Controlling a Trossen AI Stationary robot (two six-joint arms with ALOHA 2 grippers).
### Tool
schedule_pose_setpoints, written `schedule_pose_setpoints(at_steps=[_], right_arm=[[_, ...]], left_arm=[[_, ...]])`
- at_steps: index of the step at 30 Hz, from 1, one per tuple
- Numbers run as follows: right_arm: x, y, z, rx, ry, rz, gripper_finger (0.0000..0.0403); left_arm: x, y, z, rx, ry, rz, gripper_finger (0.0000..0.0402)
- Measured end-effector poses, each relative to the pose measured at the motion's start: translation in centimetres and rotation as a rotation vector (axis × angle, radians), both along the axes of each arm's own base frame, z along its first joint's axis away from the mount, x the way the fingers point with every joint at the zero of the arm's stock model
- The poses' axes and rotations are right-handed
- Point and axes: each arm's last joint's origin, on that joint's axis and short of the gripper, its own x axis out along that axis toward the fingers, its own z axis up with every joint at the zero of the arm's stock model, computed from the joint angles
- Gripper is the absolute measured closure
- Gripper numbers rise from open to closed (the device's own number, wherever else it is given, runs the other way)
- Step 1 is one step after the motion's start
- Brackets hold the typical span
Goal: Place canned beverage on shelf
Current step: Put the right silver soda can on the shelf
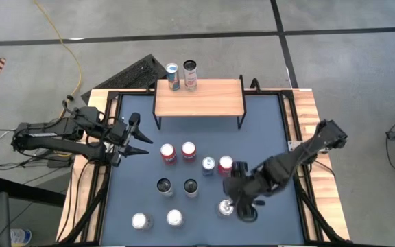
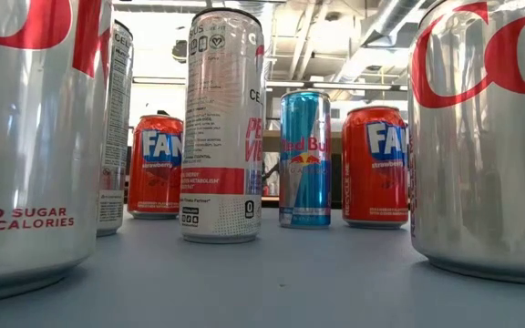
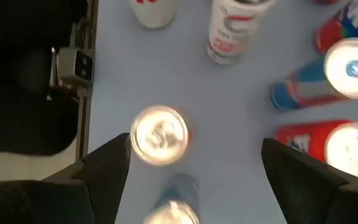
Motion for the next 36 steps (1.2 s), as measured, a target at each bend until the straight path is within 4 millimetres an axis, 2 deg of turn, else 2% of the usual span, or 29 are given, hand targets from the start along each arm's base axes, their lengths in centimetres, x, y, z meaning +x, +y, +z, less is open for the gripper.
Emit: schedule_pose_setpoints(at_steps=[5, 9, 12, 16, 26, 32, 36], right_arm=[[1.6, 2.1, -2.4, 0.002, 0.004, 0.015, 0.0060], [2.6, 2.8, -4.9, -0.009, 0.089, 0.008, 0.0060], [3.0, 3.0, -5.9, 0.005, 0.131, -0.029, 0.0060], [3.3, 3.3, -6.3, 0.032, 0.129, -0.056, 0.0060], [2.4, 4.4, -6.4, -0.021, 0.128, 0.007, 0.0060], [2.5, 3.7, -6.6, -0.050, 0.158, 0.009, 0.0060], [2.4, 3.7, -6.6, -0.082, 0.159, 0.097, 0.0060]], left_arm=[[0.0, 0.0, 0.0, -0.001, 0.003, 0.002, 0.0241], [0.0, 0.0, 0.0, -0.009, 0.006, 0.002, 0.0241], [0.0, 0.0, 0.0, -0.012, 0.007, 0.003, 0.0241], [0.0, 0.0, 0.0, -0.016, 0.009, 0.002, 0.0241], [0.0, 0.0, -0.3, -0.018, 0.042, 0.002, 0.0241], [0.0, 0.0, -0.5, -0.019, 0.054, 0.002, 0.0241], [0.0, 0.0, -0.6, -0.019, 0.065, 0.001, 0.0241]])
